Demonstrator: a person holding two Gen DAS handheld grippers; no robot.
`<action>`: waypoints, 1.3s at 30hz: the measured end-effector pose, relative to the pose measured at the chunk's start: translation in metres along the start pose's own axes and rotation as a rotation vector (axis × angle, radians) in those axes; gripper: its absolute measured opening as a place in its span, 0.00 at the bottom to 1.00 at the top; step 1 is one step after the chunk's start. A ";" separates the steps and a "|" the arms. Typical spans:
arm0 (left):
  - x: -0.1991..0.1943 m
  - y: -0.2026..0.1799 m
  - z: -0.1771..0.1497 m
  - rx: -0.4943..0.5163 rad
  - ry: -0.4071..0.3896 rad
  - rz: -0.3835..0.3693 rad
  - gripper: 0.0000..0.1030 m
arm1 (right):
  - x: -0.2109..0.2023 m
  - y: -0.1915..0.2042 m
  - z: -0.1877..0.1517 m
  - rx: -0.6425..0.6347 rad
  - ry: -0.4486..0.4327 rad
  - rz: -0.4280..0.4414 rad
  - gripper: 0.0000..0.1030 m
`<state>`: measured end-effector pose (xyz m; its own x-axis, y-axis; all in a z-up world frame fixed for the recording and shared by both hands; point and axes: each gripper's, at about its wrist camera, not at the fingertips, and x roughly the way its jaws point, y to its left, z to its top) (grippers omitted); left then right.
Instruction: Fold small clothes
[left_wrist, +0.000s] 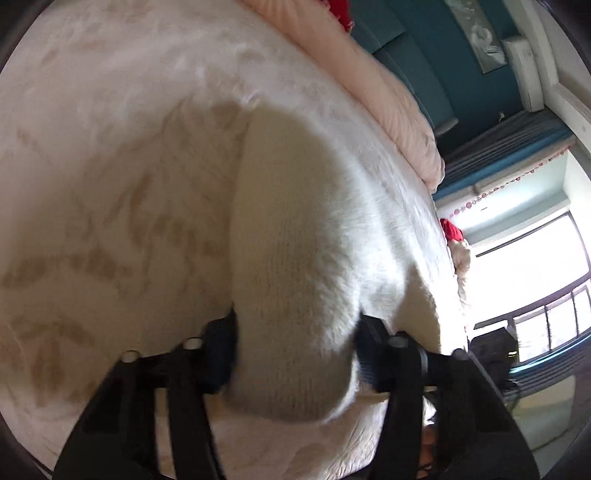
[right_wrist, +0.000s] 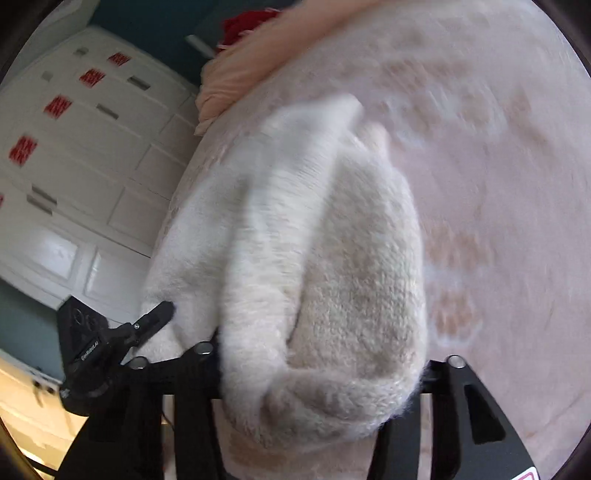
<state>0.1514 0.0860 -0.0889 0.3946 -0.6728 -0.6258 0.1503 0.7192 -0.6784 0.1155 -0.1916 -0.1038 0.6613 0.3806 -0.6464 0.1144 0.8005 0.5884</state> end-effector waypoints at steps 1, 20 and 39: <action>-0.006 -0.008 0.005 0.031 -0.035 -0.027 0.41 | -0.010 0.013 0.008 -0.034 -0.032 0.001 0.37; -0.055 -0.035 -0.021 0.147 -0.154 0.168 0.43 | -0.067 0.002 -0.031 -0.106 -0.106 -0.184 0.24; -0.012 -0.081 -0.051 0.410 -0.053 0.583 0.73 | -0.083 0.054 -0.057 -0.258 -0.174 -0.453 0.62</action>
<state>0.0883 0.0271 -0.0457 0.5565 -0.1566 -0.8159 0.2257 0.9736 -0.0329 0.0245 -0.1538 -0.0458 0.7034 -0.0932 -0.7046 0.2453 0.9623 0.1176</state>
